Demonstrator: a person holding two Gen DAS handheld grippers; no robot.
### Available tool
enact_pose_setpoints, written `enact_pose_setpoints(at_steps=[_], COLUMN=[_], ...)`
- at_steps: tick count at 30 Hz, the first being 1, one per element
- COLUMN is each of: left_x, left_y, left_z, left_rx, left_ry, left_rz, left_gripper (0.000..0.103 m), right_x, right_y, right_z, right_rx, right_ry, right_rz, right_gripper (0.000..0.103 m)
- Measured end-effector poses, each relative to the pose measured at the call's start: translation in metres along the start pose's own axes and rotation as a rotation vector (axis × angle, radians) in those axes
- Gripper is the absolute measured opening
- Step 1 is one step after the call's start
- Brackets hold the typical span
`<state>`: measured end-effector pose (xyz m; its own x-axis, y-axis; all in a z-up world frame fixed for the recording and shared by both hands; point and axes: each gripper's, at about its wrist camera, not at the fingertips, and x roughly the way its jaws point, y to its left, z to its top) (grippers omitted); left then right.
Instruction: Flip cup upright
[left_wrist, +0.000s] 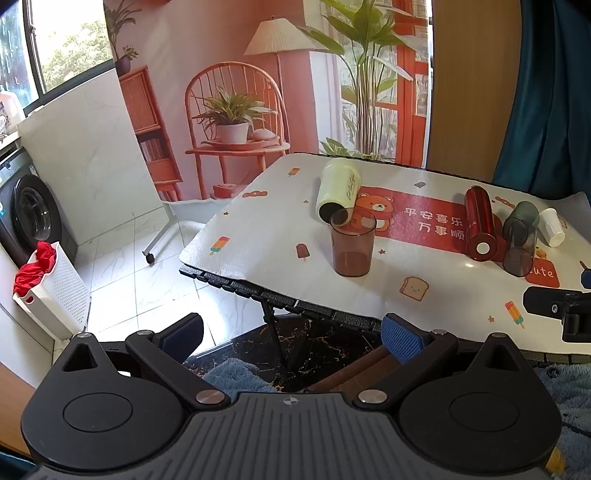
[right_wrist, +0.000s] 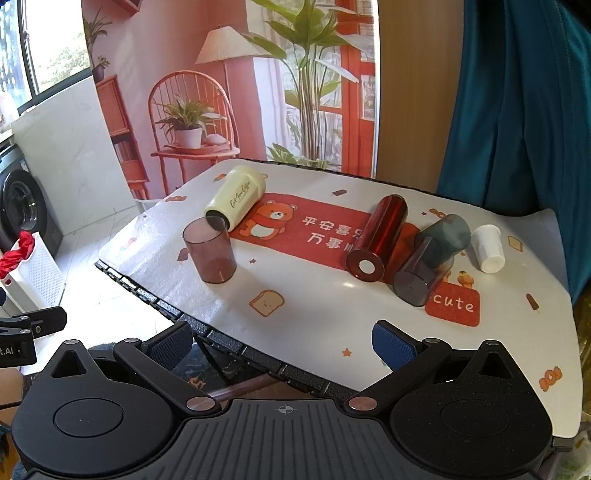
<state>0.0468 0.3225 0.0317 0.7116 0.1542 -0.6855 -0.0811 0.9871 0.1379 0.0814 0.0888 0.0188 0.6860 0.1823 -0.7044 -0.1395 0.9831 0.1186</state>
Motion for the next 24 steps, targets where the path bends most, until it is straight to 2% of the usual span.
enact_pose_setpoints(at_steps=[24], left_x=[-0.0001], left_y=[0.002], left_z=[-0.0005], left_rx=[-0.004], left_ry=[-0.001], left_rz=[0.002], left_gripper=[0.103], right_x=[0.0011], right_y=[-0.0001], right_z=[-0.0027], right_rx=[0.002], right_ry=[0.003], right_rz=[-0.002], right_gripper=[0.103])
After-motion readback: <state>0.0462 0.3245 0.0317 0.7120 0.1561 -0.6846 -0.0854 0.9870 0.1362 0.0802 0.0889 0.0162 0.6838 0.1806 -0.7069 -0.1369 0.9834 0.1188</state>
